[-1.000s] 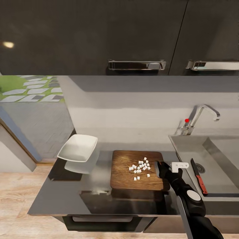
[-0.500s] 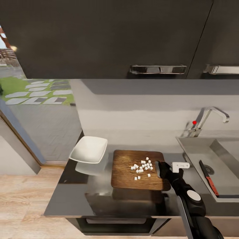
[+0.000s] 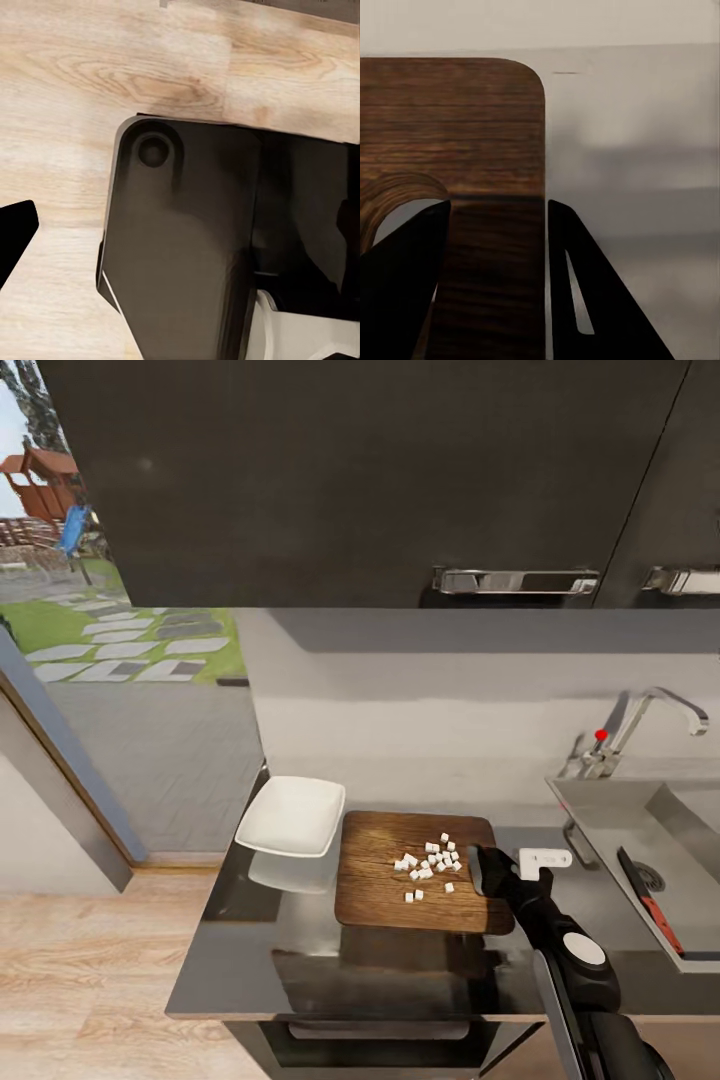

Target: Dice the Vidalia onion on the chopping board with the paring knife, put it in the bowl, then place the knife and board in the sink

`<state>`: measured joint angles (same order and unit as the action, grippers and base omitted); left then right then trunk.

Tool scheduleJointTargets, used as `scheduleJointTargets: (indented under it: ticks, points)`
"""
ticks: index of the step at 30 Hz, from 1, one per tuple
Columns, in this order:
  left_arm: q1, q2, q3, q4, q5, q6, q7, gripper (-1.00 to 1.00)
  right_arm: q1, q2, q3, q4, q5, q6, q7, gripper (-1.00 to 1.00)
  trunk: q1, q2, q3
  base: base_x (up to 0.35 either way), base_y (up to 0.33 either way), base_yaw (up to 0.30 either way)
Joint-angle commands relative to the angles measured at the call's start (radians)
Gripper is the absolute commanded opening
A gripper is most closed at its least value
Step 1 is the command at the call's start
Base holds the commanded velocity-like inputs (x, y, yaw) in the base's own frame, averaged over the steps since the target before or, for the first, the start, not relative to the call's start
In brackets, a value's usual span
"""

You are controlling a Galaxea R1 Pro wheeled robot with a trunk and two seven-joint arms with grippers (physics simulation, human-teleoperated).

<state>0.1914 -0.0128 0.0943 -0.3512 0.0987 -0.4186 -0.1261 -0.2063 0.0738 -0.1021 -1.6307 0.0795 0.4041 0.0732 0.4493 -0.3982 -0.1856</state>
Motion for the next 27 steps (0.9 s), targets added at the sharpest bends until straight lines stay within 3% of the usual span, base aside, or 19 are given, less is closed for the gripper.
scheduleJointTargets:
  ticks: [1,8,27]
  points:
    - [0.0,0.0,0.005,-0.002,0.01,0.001,-0.01,1.0,-0.001,0.001,-0.002,-0.002,0.008,0.005,0.008,-1.0,0.001,-0.002,0.0,0.0,0.001,0.0]
    - [0.0,0.0,0.005,-0.002,0.01,0.001,-0.01,1.0,-0.001,0.001,-0.002,-0.002,0.008,0.006,0.008,-1.0,0.001,-0.002,0.011,0.12,0.101,0.0]
    - [0.0,0.0,0.005,-0.002,0.01,0.001,-0.01,1.0,-0.001,0.0,-0.002,-0.002,0.008,0.007,0.008,-1.0,0.001,-0.002,0.041,0.195,0.229,0.0]
